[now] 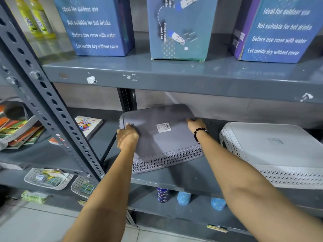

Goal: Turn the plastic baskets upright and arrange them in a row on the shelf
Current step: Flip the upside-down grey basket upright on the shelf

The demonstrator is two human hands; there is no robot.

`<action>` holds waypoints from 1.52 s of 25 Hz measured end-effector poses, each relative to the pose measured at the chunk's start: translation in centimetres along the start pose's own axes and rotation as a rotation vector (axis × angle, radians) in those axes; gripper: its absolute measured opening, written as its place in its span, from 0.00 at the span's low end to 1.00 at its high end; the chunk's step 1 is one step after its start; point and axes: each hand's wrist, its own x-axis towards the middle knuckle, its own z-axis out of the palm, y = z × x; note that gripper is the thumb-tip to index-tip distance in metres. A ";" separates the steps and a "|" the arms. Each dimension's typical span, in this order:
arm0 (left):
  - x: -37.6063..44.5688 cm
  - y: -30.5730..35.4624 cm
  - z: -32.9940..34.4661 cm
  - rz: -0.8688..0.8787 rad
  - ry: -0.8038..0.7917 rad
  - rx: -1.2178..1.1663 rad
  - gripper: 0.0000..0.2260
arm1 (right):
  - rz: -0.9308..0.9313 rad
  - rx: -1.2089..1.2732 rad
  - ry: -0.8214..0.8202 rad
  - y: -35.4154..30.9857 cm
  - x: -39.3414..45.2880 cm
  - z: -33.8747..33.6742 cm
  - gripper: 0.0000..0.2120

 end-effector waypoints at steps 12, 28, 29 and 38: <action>2.1 0.9 -3.7 0.132 -0.297 -0.986 0.18 | -0.091 1.198 0.156 1.6 -8.8 -3.7 0.16; 2.8 -4.2 -3.8 0.250 -0.185 0.022 0.14 | 0.129 0.561 -0.053 8.8 -6.4 -3.9 0.09; 2.6 -4.5 -3.8 0.261 -0.141 0.065 0.14 | 0.126 0.493 -0.044 8.8 -6.4 -3.6 0.15; 0.7 -5.2 -3.7 0.254 0.022 0.262 0.12 | 0.087 0.249 0.100 7.7 -7.4 -2.2 0.14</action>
